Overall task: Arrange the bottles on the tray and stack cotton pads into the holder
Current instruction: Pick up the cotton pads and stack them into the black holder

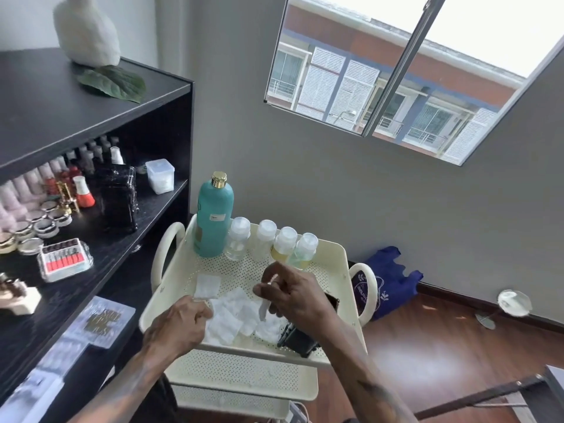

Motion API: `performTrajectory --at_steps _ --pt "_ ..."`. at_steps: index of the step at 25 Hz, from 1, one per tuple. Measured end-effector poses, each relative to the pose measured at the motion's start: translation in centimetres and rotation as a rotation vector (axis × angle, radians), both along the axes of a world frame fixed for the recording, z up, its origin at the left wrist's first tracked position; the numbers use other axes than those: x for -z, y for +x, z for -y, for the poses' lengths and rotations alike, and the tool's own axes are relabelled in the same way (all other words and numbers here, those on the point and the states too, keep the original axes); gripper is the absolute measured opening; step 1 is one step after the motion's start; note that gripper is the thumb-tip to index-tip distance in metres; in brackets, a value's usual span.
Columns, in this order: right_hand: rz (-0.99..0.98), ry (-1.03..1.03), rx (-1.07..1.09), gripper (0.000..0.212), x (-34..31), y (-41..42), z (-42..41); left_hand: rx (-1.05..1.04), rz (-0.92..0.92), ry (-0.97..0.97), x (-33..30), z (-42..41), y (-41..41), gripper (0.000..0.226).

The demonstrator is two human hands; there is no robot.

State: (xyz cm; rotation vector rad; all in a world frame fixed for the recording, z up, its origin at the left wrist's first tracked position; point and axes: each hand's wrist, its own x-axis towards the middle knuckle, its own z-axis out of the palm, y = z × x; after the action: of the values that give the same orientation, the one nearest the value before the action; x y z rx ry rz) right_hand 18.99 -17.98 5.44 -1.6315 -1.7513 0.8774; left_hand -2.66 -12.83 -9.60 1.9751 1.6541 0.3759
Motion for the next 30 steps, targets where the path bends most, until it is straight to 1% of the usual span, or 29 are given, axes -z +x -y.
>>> performTrajectory --at_steps 2,4,5,6,7,9,11,13,15,17,21,23,25,27,30 --pt "-0.018 -0.023 0.025 0.020 0.5 -0.3 -0.2 -0.011 0.002 0.002 0.1 0.1 0.1 0.024" --pt "-0.064 -0.059 0.037 0.013 0.8 0.4 0.0 -0.009 -0.001 0.016 0.2 0.1 0.3 0.024" --pt "-0.047 -0.070 0.034 0.009 0.9 0.8 0.1 -0.010 0.001 0.020 0.2 0.0 0.3 0.024" --pt "-0.019 -0.079 0.025 0.009 0.9 1.1 0.2 -0.013 0.003 0.020 0.3 -0.1 0.2 0.024" --pt "-0.014 -0.103 0.022 0.014 0.9 1.4 0.4 -0.015 0.003 0.017 0.3 -0.1 0.2 0.024" --pt "-0.120 -0.170 0.032 0.020 0.8 1.7 0.6 -0.013 0.001 0.013 0.4 0.0 0.2 0.024" --pt "-0.215 -0.189 0.035 0.018 0.6 1.8 0.7 -0.020 -0.003 0.015 0.4 0.0 0.2 0.024" --pt "-0.256 -0.186 0.028 0.014 0.6 1.8 0.8 -0.023 -0.007 0.011 0.4 0.0 0.2 0.024" --pt "-0.318 -0.181 0.007 0.018 0.3 1.9 0.9 -0.023 -0.011 0.007 0.3 0.0 0.3 0.023" --pt "-0.375 -0.176 0.018 0.026 -0.4 2.6 1.1 -0.024 -0.009 0.008 0.2 0.1 0.3 0.024" --pt "-0.378 -0.145 0.139 0.035 -2.4 6.6 2.0 -0.017 0.005 0.012 0.0 0.2 0.2 0.025" --pt "-0.318 -0.124 0.170 0.040 -3.0 8.6 2.8 -0.012 0.004 0.012 0.0 0.2 0.2 0.026" --pt "-0.121 -0.106 0.190 0.046 -2.9 9.7 3.3 -0.008 0.002 0.007 0.0 0.1 0.3 0.027" --pt "0.098 -0.088 0.184 0.047 -2.2 9.7 3.2 -0.007 -0.001 0.006 -0.2 0.1 0.3 0.027" --pt "0.288 -0.090 0.073 0.046 -0.7 8.6 2.5 -0.007 0.005 0.005 -0.2 0.2 0.3 0.026"
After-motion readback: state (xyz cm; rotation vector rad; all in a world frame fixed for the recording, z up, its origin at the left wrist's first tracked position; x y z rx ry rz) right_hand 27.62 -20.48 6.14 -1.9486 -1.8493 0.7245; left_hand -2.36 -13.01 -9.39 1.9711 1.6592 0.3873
